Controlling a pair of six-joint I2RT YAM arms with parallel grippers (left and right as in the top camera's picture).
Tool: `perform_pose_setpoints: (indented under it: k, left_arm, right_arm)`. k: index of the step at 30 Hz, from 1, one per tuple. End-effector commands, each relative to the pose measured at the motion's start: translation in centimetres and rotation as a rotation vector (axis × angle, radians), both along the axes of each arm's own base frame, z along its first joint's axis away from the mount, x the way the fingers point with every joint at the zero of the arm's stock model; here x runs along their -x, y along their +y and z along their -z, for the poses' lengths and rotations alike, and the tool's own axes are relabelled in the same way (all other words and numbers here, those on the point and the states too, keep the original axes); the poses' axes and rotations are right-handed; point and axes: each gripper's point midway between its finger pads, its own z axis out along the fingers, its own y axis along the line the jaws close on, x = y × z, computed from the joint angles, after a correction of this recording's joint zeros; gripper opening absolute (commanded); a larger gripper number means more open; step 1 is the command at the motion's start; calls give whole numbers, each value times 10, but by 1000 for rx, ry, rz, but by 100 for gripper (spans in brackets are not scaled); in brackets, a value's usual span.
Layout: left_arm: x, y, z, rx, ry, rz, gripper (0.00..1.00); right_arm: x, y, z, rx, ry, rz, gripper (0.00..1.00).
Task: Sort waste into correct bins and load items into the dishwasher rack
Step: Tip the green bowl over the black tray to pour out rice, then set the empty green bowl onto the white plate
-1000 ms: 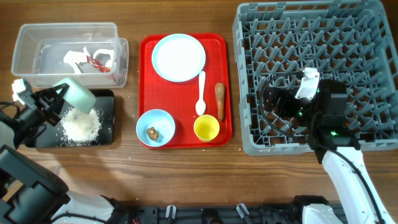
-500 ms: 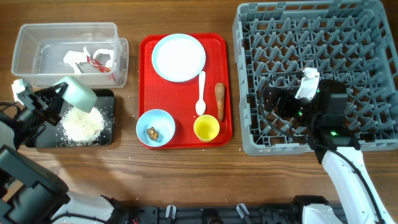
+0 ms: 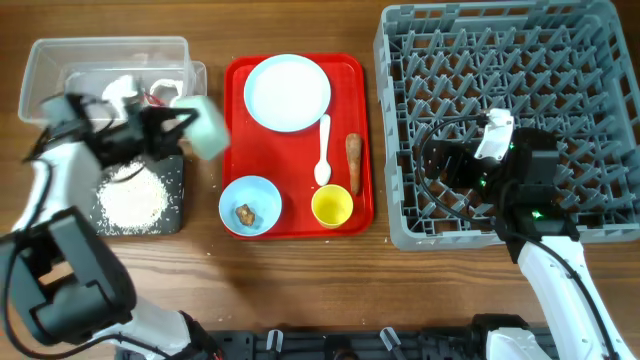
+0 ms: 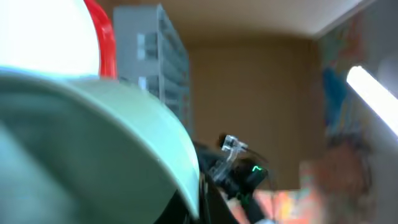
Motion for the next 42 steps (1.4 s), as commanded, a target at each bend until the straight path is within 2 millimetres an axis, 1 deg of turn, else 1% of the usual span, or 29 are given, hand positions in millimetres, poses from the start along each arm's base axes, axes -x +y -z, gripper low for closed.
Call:
perform_pose_setpoints:
  k: [1,3,4,5,7,9,10,11,12,14,15,17,18,21,24,30,35,36,38,41,42]
  left_arm:
    - [-30,-71,10,-156,86,23,4]
    - [-45,-113,19,-294,7,-3,4]
    - [-54,-127,27,-387,-27,-47,4]
    - [-62,-137,41,-527,-73,-108,4]
    - [-74,-147,67,-932,-249,-212,4]
    - [-75,-150,75,-1228,-377,-260,4]
    - [-74,-151,76,-1343,-431,-271,4]
    - [-74,-152,75,-1416,-476,-271,4]
    - [-74,-160,77,-1475,-540,-240,4]
    - [-78,-166,82,-1502,-594,-207,4]
    - [-81,-165,85,-1510,-602,-206,4]
    - [-90,-157,96,-1520,-588,-220,4]
    - [-95,-150,105,-1530,-571,-226,6]
    - [-97,-142,119,-1556,-549,-206,8]
    - [-96,-145,120,-1562,-578,-170,12]
    - [-91,-142,127,-1579,-553,-139,12]
    - [-90,-142,128,-1578,-551,-136,11]
    - [-89,-147,130,-1554,-555,-114,11]
    - [-88,-149,133,-1535,-555,-95,12]
    - [-88,-148,138,-1541,-545,-87,15]
    - [-87,-148,138,-1541,-545,-87,18]
  right_arm:
    - [-5,5,-11,-16,-22,-15,100]
    - [-5,5,-11,-16,-21,-15,100]
    - [-5,5,-11,-16,-20,-14,100]
    - [-5,5,-11,-16,-21,-15,100]
    - [-4,5,-11,-16,-18,-15,100]
    - [-4,5,-10,-16,-13,-15,100]
    - [-3,5,-9,-16,-11,-15,100]
    - [-3,5,-9,-16,-11,-15,100]
    - [-3,5,-9,-16,-11,-14,100]
    - [-3,5,-9,-16,-11,-15,100]
    - [-3,5,-9,-16,-10,-15,100]
    - [-2,5,-8,-16,-2,-15,100]
    - [-2,5,-7,-16,1,-15,100]
    - [-2,5,-7,-16,1,-15,100]
    - [-2,5,-7,-16,1,-15,100]
    - [-1,5,-7,-16,4,-15,100]
    - [-1,5,-7,-16,3,-15,100]
    - [-1,5,-6,-16,4,-15,100]
    - [-1,5,-6,-16,4,-15,100]
    - [-1,5,-6,-16,4,-15,100]
    - [-1,5,-6,-16,4,-15,100]
